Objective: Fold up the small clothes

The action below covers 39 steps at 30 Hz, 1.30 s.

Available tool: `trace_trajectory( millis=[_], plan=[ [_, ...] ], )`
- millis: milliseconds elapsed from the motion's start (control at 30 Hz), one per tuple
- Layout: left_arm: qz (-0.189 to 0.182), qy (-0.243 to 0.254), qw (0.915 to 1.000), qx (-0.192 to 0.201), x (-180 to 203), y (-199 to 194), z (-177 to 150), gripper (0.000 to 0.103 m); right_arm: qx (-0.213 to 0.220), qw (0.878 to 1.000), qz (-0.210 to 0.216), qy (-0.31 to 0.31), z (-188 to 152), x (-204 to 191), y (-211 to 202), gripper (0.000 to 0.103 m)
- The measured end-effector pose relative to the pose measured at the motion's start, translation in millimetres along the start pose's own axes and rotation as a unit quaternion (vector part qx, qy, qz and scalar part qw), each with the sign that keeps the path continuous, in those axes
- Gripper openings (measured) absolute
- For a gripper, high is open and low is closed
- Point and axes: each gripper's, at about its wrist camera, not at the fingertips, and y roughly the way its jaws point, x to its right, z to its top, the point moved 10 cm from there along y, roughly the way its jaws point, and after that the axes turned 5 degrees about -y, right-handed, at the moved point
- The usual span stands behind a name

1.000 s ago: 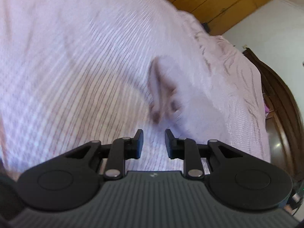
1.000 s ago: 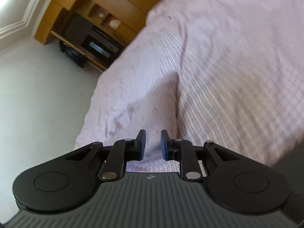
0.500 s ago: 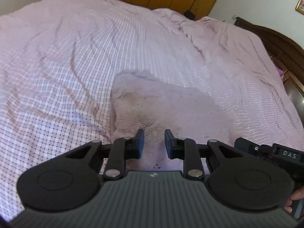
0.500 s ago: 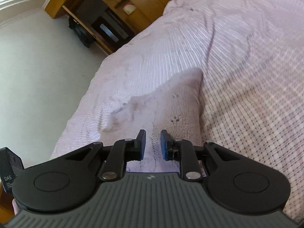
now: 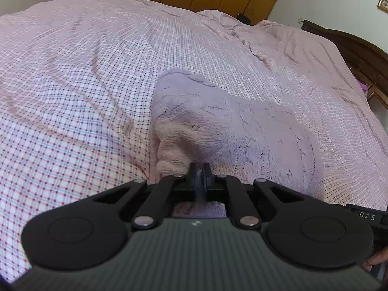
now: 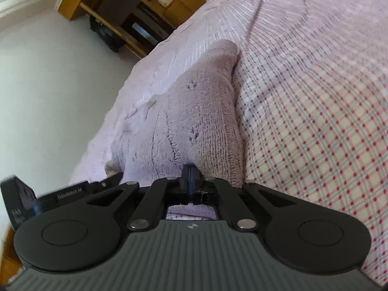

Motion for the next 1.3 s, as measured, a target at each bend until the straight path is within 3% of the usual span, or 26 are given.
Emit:
trace_trajectory(
  millis=[200,333,667,767,1000,1133,1233,1300],
  plan=[
    [0.018,0.037,0.9991,-0.004,14,-20,2,0.008,0.005,0.999,-0.034,-0.026,3,-20,-12,0.000],
    [0.028,0.061,0.9978,-0.007,27,-43,-1,0.009,0.013,0.998,-0.016,-0.062,9,-39,-32,0.000],
    [0.004,0.107,0.9905,0.086,61,-125,19,0.011,0.084,0.989,-0.012,-0.124,37,-75,-107,0.000],
    [0.007,0.121,0.9863,0.112,72,-148,25,0.032,0.105,0.983,-0.013,-0.148,41,-88,-130,0.000],
    [0.020,0.151,0.9775,0.146,81,-154,10,0.059,0.171,0.958,-0.078,-0.216,29,-103,-160,0.000],
    [0.017,0.171,0.9695,0.175,79,-142,3,0.060,0.189,0.953,-0.083,-0.223,26,-103,-154,0.000],
    [0.020,0.156,0.9715,0.177,68,-125,-3,0.065,0.195,0.948,-0.086,-0.237,16,-98,-138,0.015],
    [0.024,0.143,0.9744,0.172,62,-117,-11,0.079,0.183,0.949,-0.091,-0.239,4,-92,-122,0.029]
  ],
)
